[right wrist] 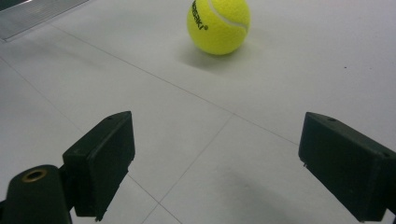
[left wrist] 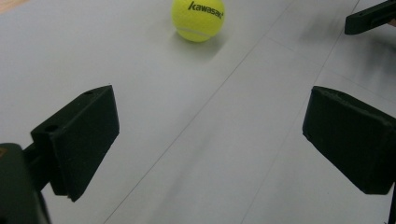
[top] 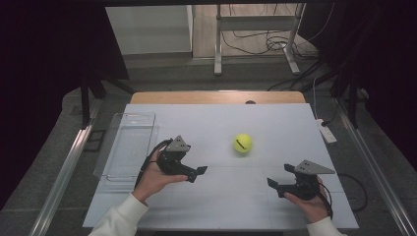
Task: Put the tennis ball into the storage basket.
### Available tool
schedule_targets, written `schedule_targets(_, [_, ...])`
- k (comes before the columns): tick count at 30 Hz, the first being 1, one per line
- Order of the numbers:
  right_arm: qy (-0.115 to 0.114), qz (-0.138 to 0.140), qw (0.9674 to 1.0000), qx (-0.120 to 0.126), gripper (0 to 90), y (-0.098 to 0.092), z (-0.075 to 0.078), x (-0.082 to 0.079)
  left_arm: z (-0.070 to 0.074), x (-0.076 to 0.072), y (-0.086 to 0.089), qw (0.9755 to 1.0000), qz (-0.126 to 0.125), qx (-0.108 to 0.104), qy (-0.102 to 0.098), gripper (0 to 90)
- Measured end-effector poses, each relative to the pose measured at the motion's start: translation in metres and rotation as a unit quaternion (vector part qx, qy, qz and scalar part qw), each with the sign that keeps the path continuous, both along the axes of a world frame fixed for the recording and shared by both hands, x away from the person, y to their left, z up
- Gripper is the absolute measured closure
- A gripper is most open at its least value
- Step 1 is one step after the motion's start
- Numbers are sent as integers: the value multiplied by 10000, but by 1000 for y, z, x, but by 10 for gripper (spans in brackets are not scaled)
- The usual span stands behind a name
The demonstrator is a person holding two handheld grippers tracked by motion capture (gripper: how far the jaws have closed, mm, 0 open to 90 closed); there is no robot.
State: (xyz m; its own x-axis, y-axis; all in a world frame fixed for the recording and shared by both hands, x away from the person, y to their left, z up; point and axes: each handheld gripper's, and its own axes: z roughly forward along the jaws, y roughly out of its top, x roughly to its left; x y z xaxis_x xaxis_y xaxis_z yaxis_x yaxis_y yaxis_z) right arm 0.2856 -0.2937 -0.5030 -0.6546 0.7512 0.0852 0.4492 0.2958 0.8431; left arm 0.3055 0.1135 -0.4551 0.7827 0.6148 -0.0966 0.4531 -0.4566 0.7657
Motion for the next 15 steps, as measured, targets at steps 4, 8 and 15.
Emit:
schedule_targets(4, [1,-5,10000,-6,107,0,0,0,1,3,-6,10000,-48,-11,-4,42])
schedule_targets(8, [1,-9,10000,-9,107,0,0,0,1,7,-11,10000,-75,-23,-6,43])
schedule_targets(15, [1,10,10000,3,107,0,-1,1,2,16,-23,9999,-131,-15,-3,44])
